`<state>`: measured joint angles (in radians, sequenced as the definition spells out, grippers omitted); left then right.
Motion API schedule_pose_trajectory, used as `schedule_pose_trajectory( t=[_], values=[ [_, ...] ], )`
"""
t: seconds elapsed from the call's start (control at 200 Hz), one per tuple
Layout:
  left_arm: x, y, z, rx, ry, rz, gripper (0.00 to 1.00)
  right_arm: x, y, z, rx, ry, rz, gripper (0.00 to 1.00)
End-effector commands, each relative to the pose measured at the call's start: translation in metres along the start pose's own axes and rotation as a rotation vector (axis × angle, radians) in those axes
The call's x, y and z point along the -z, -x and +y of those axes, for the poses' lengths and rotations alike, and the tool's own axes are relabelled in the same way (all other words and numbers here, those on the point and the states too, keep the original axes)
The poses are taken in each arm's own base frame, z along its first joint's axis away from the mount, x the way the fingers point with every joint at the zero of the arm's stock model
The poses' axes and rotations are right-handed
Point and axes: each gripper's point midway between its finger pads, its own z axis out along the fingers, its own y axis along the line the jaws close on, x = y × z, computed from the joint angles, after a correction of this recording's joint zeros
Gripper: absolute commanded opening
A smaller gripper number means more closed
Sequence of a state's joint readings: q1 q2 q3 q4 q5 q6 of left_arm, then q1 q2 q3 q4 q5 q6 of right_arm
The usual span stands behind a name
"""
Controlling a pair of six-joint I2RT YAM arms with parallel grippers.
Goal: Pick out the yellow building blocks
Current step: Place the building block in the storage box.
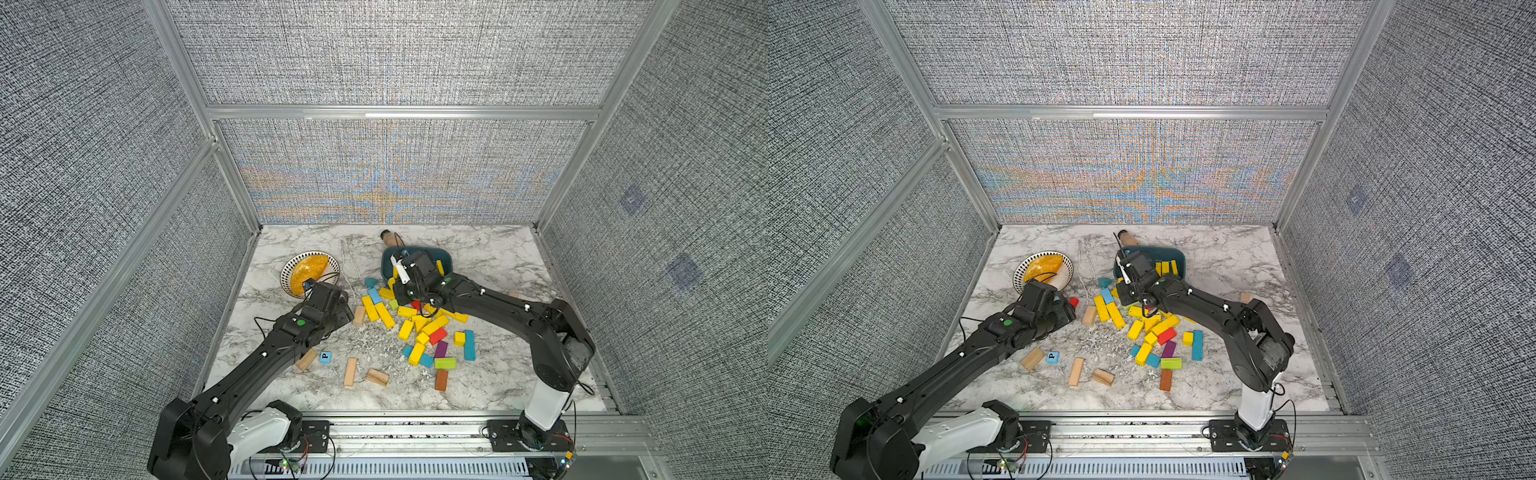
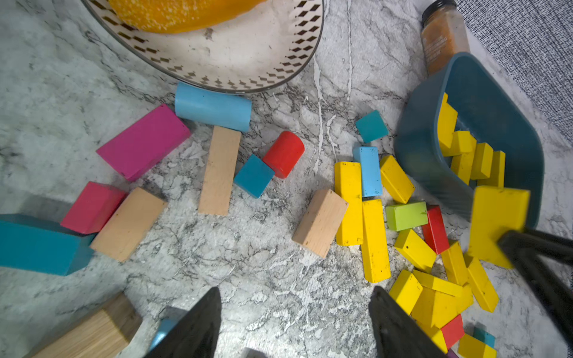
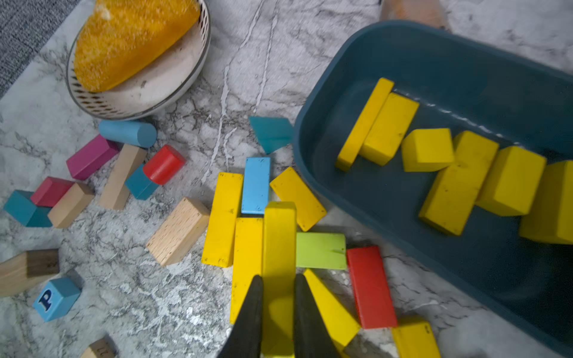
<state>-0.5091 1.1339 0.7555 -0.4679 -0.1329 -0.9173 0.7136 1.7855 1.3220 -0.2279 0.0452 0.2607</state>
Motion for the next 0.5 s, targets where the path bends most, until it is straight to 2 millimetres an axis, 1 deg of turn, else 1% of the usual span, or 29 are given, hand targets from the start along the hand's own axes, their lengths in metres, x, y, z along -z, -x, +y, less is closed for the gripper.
schedule_pose_trajectory(
  t=[0.0, 0.115, 0.195, 0.275, 0.345, 0.42, 0.495],
  values=[
    [-0.002, 0.0, -0.011, -0.011, -0.039, 0.022, 0.76, 0.004, 0.017, -0.015, -0.048, 0.003, -0.049, 0.11],
    [-0.004, -0.002, -0.013, -0.014, -0.044, 0.032, 0.75, -0.001, 0.029, -0.047, -0.097, -0.029, -0.069, 0.11],
    [-0.004, -0.003, -0.013, -0.016, -0.044, 0.036, 0.75, -0.009, 0.033, -0.07, -0.088, -0.061, -0.053, 0.11],
    [-0.003, -0.003, -0.012, -0.018, -0.04, 0.034, 0.76, -0.016, 0.038, -0.098, -0.079, -0.118, -0.036, 0.11],
    [-0.003, -0.003, -0.01, -0.017, -0.035, 0.036, 0.76, -0.023, 0.042, -0.118, -0.078, -0.153, -0.019, 0.11],
    [-0.003, -0.003, -0.01, -0.015, -0.034, 0.035, 0.76, -0.029, 0.045, -0.129, -0.088, -0.165, -0.005, 0.11],
    [-0.004, -0.003, -0.01, -0.013, -0.031, 0.036, 0.76, -0.033, 0.051, -0.123, -0.105, -0.135, -0.012, 0.11]
  ],
)
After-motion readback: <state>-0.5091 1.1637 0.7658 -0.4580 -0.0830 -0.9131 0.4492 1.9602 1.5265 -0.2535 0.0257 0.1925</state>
